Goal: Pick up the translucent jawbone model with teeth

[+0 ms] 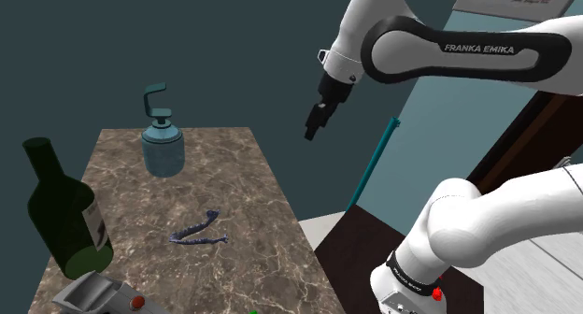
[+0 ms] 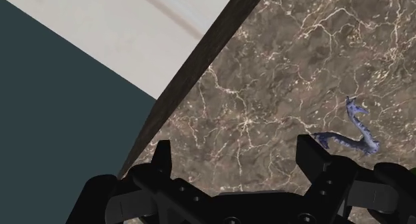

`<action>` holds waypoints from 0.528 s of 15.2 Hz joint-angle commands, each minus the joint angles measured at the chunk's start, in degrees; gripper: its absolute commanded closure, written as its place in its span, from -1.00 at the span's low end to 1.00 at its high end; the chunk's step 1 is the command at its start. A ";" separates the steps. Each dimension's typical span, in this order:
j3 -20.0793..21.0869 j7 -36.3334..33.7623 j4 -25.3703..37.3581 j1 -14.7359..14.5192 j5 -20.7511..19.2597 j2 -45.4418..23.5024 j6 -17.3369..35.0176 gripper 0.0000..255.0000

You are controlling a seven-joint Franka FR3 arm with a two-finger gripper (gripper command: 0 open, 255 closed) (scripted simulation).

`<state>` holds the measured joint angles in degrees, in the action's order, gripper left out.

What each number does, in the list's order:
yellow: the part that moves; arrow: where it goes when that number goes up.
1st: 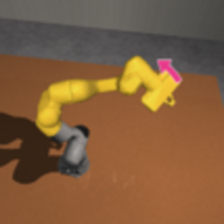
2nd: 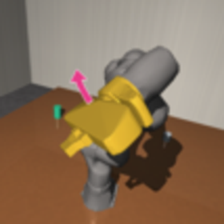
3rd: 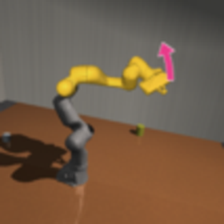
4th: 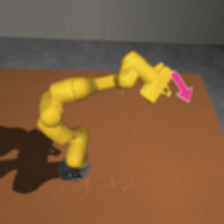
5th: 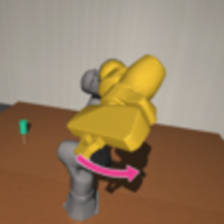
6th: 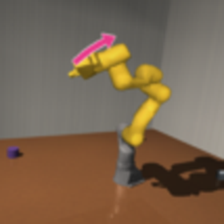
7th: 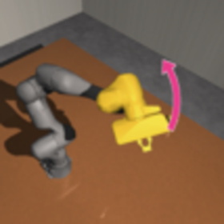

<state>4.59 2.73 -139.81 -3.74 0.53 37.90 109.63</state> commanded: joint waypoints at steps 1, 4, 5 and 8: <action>1.84 -1.48 -1.06 -0.87 0.50 -1.67 3.54 -1.00; 4.63 -3.72 -2.13 -1.95 0.87 -5.06 8.98 -1.00; 5.58 -4.52 -2.34 -2.26 0.89 -6.33 10.78 -1.00; 8.51 -7.09 -2.50 -2.95 0.52 -10.59 16.12 -1.00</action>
<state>11.99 -3.29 -142.17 -6.40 1.15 28.69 123.82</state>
